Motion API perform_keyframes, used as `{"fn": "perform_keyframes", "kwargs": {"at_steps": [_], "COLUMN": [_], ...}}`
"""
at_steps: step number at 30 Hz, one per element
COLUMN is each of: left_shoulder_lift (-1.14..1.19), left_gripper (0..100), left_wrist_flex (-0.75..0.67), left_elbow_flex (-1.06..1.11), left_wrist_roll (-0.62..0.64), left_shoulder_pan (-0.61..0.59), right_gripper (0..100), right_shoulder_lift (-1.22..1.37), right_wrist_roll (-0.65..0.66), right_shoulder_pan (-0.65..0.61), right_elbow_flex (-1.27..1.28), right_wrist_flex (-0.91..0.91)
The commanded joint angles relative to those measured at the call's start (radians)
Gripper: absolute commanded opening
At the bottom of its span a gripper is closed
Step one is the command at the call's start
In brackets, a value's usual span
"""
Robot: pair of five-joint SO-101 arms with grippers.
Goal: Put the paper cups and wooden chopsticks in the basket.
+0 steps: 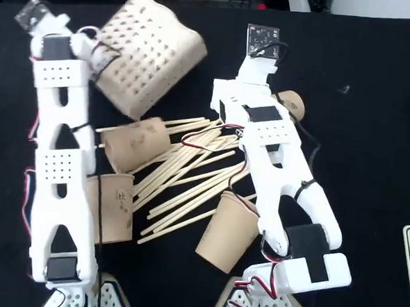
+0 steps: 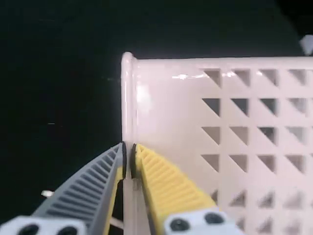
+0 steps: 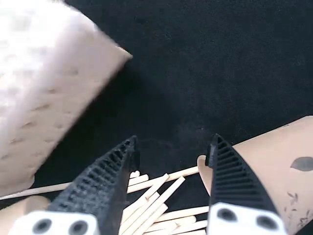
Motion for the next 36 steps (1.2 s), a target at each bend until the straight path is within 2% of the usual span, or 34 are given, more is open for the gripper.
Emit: {"fn": "perform_keyframes", "kwargs": {"at_steps": [1, 5, 8, 14, 23, 31, 36], "left_shoulder_lift": [-0.012, -0.011, 0.021, 0.153, 0.235, 0.245, 0.23], "left_gripper": [3, 3, 3, 3, 3, 3, 3], "left_wrist_flex": [0.032, 0.028, 0.026, 0.026, -0.003, 0.029, 0.029], "left_elbow_flex": [0.002, 0.004, 0.01, 0.001, -0.002, -0.002, -0.005], "left_wrist_roll": [-0.132, -0.318, -0.388, -0.394, -0.394, -0.4, -0.4], "left_shoulder_pan": [-0.081, -0.107, -0.11, -0.12, -0.214, -0.363, -0.467], "right_gripper": [22.6, 22.6, 22.6, 22.6, 22.6, 22.6, 22.8], "right_shoulder_lift": [-0.002, -0.008, -0.01, -0.01, -0.01, -0.036, -0.128], "right_wrist_roll": [0.011, 0.011, 0.011, 0.011, 0.011, 0.012, 0.012], "right_shoulder_pan": [-0.012, -0.015, -0.017, -0.018, -0.02, -0.071, -0.084], "right_elbow_flex": [0.007, 0.013, 0.012, 0.013, 0.01, 0.01, 0.01], "right_wrist_flex": [-0.023, -0.025, -0.018, -0.018, -0.018, -0.015, 0.069]}}
